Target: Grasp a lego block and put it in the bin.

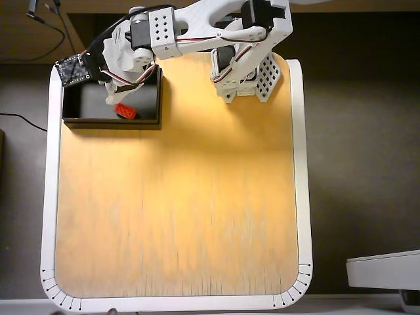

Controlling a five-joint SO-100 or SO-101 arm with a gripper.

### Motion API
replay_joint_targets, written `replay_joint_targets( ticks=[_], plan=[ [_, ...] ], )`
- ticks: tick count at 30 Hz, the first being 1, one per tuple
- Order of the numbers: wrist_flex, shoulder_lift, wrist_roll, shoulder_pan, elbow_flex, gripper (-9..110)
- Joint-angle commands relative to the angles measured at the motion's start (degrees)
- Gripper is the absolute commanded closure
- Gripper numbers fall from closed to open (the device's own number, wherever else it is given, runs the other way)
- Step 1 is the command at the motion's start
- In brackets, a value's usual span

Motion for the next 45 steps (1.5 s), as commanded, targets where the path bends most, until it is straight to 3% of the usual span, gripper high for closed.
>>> replay_joint_targets(
  ticks=[1, 10, 17, 22, 34, 45],
  plan=[
    [1.2, 5.0, -1.5, -1.4, -0.5, 83],
    [2.4, 19.3, -17.8, -17.8, -1.8, 79],
    [1.1, 29.1, -24.8, -33.4, -1.9, 79],
    [-1.1, 33.2, -26.0, -44.8, -1.9, 81],
    [-1.8, 37.2, -25.7, -67.1, -1.9, 101],
    [-1.9, 43.7, -18.9, -81.7, 8.6, 101]
  ],
)
